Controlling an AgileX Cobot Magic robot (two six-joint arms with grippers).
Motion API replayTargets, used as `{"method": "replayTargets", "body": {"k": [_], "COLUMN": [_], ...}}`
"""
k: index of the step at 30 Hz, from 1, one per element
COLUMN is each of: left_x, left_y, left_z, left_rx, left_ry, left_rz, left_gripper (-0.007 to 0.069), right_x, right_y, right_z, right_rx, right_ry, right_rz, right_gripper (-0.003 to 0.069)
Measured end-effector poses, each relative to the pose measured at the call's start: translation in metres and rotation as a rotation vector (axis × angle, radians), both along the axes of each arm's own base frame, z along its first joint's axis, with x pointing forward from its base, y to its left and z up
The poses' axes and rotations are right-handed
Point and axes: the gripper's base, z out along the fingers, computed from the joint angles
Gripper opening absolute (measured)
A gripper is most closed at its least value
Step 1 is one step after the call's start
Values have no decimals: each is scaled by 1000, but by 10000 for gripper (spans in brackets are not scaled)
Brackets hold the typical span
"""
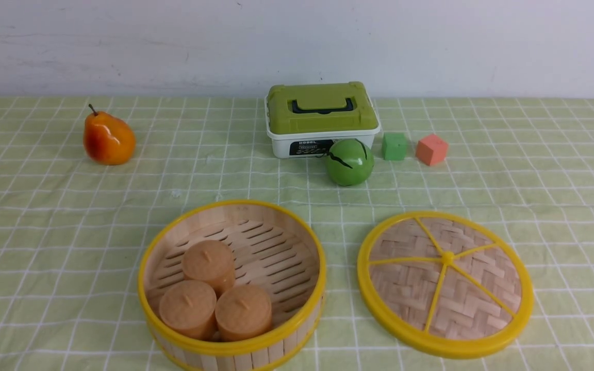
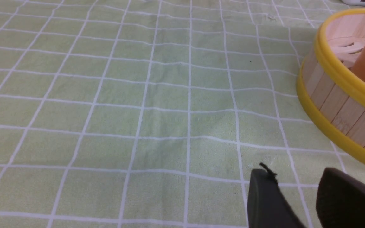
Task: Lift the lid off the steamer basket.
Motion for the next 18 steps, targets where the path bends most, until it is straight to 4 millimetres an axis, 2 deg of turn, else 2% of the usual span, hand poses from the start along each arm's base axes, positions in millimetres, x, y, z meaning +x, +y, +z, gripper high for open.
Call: {"method": "replayTargets", "body": {"k": [18], "left_x": [0], "left_y": [0], "left_z": [0], "left_rx": [0], "left_ry": [0], "left_rz": [0], "left_gripper": [239], "right_x": [0], "right_y": [0], "right_z": [0], "right_rx": [0], "right_ry": [0], "right_rz": [0], "right_gripper": [51]}}
